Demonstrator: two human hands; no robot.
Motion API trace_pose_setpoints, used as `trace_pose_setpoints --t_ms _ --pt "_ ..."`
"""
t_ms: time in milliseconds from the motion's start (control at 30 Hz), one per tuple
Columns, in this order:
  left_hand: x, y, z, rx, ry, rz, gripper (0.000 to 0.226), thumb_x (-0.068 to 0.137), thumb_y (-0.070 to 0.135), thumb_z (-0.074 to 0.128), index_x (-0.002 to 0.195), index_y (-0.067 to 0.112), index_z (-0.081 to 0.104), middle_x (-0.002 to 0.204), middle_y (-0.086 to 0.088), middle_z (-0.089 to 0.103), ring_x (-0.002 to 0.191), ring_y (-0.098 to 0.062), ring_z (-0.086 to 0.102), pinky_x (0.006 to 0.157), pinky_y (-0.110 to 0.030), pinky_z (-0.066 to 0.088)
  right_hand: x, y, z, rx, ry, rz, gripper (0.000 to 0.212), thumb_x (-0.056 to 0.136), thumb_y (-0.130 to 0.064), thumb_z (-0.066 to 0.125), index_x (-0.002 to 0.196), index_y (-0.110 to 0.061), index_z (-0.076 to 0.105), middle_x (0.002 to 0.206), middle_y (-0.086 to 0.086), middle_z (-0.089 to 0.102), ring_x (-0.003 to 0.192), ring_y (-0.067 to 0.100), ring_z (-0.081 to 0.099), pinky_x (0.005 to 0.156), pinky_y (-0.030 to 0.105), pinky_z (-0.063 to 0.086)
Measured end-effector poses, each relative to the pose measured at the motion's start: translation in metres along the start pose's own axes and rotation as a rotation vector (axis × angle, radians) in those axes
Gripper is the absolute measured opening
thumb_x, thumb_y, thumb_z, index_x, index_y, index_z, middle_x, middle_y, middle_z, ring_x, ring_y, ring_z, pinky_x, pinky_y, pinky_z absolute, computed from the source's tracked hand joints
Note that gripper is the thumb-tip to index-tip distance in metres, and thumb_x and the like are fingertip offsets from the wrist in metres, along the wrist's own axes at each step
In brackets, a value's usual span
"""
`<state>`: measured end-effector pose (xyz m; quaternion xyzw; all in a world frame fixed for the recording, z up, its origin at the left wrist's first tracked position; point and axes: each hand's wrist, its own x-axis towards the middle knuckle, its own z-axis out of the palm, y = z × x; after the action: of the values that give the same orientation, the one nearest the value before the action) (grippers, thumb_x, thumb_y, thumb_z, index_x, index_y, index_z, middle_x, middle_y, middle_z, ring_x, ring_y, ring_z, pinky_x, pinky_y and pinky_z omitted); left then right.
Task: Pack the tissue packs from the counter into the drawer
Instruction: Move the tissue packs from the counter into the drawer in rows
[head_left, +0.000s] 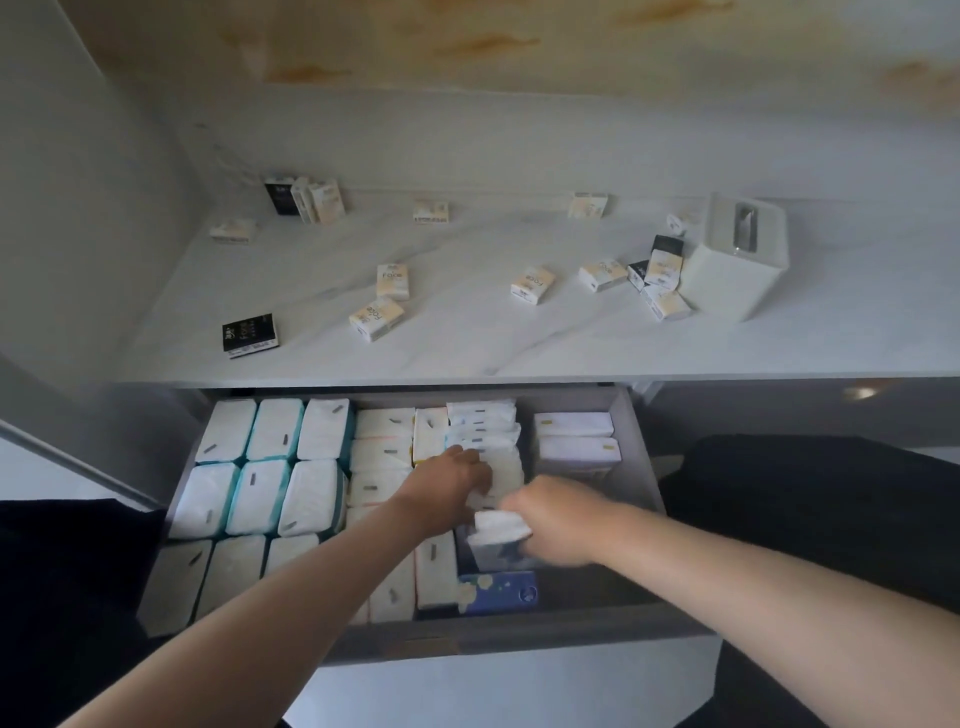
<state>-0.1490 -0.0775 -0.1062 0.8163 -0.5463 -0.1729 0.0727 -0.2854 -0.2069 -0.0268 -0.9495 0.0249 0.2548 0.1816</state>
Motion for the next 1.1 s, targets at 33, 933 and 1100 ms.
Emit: trace_pose_setpoints --t_ms 33,933,1100 --pt "0.000 -0.002 0.001 -0.007 -0.003 0.013 0.031 0.080 0.036 0.073 0.106 0.023 0.062 0.110 0.003 0.057 0.106 -0.017 0.050 0.080 -0.035 0.050 0.000 -0.003 0.011 0.011 0.019 0.009 0.028 0.089 -0.015 0.065 0.117 -0.020 0.061 0.106 0.007 0.064 0.098 0.028 0.062 0.067 0.027 0.037" --pt "-0.021 0.011 0.002 0.094 -0.056 -0.064 0.030 0.091 0.036 0.063 0.117 0.021 0.060 0.114 0.002 0.055 0.103 -0.018 0.057 0.083 -0.027 0.045 0.029 0.018 0.060 0.800 -0.105 0.628 0.022 0.079 -0.014 0.074 0.095 -0.015 0.058 0.097 0.004 0.065 0.082 0.016 0.061 0.062 0.026 0.052" --pt "-0.022 0.016 -0.001 0.138 -0.093 -0.039 0.020 0.096 0.030 0.057 0.104 0.014 0.067 0.105 -0.001 0.064 0.092 -0.018 0.061 0.079 -0.027 0.049 0.032 0.012 0.067 0.724 -0.023 0.470 0.020 0.084 -0.011 0.063 0.104 -0.014 0.068 0.099 0.003 0.070 0.091 0.017 0.064 0.074 0.028 0.054"
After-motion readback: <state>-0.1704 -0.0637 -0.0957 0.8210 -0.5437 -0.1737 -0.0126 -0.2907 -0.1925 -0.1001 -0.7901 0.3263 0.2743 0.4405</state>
